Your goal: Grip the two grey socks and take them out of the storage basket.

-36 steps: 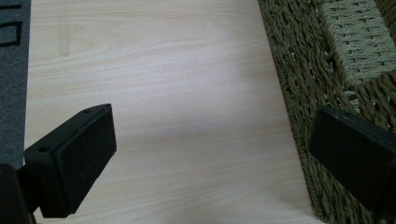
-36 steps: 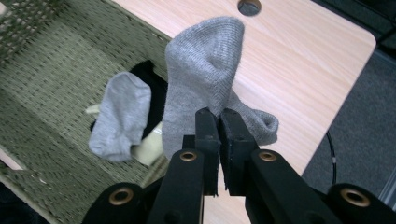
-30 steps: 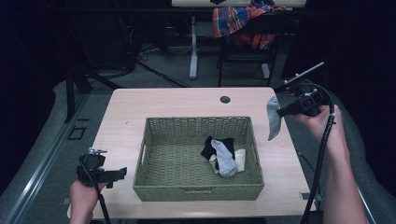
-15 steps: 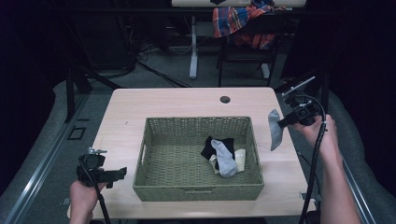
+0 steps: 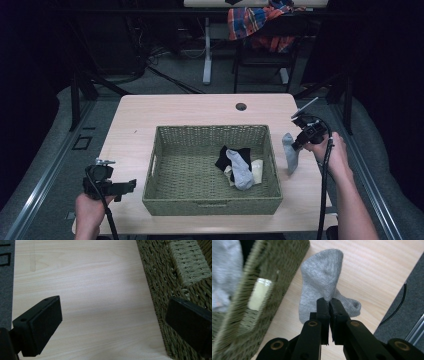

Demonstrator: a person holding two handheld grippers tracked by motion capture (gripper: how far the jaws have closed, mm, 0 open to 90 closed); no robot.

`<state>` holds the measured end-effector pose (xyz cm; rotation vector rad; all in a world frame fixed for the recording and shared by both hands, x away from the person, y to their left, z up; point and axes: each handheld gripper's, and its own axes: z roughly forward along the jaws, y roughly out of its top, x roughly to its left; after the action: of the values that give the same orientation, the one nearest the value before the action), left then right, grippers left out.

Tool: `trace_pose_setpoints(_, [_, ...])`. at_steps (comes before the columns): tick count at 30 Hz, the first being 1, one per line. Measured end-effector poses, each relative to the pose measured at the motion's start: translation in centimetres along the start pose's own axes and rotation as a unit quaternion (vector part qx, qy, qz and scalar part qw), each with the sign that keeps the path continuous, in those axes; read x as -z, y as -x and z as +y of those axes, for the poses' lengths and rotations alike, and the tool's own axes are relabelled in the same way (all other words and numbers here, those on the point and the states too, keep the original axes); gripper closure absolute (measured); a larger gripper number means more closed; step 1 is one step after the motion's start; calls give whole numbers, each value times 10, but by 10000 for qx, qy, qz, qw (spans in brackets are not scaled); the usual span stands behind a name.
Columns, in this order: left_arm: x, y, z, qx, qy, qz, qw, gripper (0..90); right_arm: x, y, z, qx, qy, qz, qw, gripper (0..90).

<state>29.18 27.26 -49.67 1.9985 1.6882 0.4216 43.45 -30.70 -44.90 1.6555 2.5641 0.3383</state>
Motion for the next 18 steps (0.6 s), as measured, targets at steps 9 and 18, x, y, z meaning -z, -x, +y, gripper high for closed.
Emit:
trace_pose_setpoints(9, [0, 0, 0, 0, -2, -12, 10000, 12, -40, 6, 3, -31, -207, 125, 9997, 869])
trace_pose_setpoints(18, [-1, 0, 0, -7, -21, -24, 10000, 11, -63, 14, 4, -232, -215, 47, 9995, 859])
